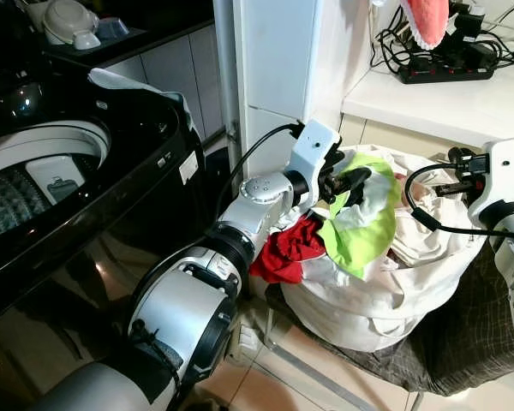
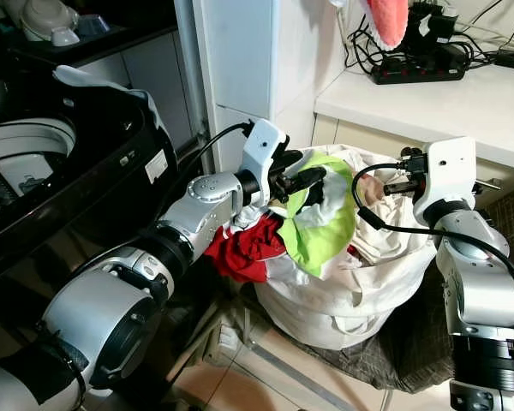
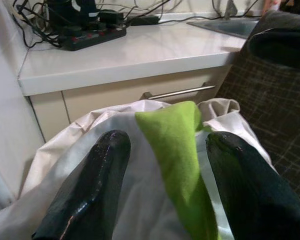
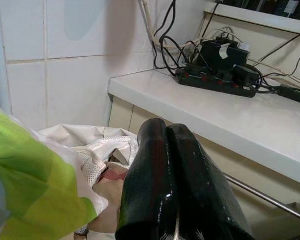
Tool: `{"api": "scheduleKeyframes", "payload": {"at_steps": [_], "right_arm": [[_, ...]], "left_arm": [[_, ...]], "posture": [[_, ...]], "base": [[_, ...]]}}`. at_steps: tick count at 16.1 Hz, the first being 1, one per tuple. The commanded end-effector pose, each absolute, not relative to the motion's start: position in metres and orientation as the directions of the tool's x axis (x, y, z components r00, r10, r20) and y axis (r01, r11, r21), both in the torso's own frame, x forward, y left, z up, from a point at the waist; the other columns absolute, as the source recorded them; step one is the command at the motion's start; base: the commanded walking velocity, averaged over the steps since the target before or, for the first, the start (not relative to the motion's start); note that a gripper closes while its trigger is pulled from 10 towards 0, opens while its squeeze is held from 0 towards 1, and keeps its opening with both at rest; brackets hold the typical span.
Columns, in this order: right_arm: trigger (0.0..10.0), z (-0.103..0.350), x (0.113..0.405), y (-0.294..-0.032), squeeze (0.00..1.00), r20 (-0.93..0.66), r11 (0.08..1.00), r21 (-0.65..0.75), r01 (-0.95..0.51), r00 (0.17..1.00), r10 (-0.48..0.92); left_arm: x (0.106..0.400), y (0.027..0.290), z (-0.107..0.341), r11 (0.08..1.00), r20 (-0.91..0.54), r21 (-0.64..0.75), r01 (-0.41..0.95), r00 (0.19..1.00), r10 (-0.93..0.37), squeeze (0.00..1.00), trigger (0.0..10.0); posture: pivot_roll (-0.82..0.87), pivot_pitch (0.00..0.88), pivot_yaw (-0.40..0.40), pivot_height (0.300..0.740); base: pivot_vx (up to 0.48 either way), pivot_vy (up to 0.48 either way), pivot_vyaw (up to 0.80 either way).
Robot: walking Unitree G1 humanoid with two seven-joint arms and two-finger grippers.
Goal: Clothes washing
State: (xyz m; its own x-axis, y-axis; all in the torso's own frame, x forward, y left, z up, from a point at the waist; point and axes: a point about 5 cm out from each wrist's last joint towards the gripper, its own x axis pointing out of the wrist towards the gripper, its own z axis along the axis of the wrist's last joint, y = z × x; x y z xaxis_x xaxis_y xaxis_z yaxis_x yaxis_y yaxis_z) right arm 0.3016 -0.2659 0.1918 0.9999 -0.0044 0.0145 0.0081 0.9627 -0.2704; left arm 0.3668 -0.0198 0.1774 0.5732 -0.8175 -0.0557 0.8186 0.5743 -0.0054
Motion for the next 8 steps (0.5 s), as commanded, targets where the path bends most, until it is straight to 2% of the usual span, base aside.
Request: {"api": "scheduleKeyframes", "payload": {"at_steps": [1,2,3,4,8], "right_arm": [[10.0,0.2005,0.3037,-0.2634,0.0,0.036,0.961,-0.277,0.0,0.999,0.01],[10.0,0.2009,0.3044,-0.2628,0.0,0.036,0.961,-0.278,-0.003,0.999,0.013],[10.0,0.2011,0.3046,-0.2625,0.0,0.036,0.961,-0.278,-0.005,0.999,0.015],[10.0,0.2013,0.3047,-0.2621,0.0,0.035,0.96,-0.279,-0.009,0.999,0.019],[10.0,0.1995,0.3041,-0.2594,0.0,0.025,0.96,-0.276,-0.036,0.999,0.044]], "left_arm": [[0.361,-0.0366,0.182,0.551,-0.042,-0.004,0.834,0.551,-0.834,0.0,10.0],[0.3635,-0.034,0.1823,0.58,-0.05,0.009,0.815,0.58,-0.813,0.0,4.7],[0.3646,-0.0328,0.183,0.587,-0.048,0.004,0.81,0.586,-0.809,0.0,0.9],[0.3659,-0.0311,0.1838,0.595,-0.046,0.0,0.804,0.594,-0.803,0.0,0.0],[0.3679,-0.0274,0.1835,0.609,-0.046,-0.015,0.793,0.608,-0.793,0.0,0.0]], "posture": [[-0.11,0.0,0.056,0.74],[-0.11,0.0,0.056,0.74],[-0.11,0.0,0.056,0.74],[-0.11,0.0,0.056,0.74],[-0.11,0.0,0.056,0.74]], "base": [[0.0,0.0,0.0],[0.0,0.0,0.0],[0.0,0.0,0.0],[0.0,0.0,0.0],[0.0,0.0,0.0]]}}
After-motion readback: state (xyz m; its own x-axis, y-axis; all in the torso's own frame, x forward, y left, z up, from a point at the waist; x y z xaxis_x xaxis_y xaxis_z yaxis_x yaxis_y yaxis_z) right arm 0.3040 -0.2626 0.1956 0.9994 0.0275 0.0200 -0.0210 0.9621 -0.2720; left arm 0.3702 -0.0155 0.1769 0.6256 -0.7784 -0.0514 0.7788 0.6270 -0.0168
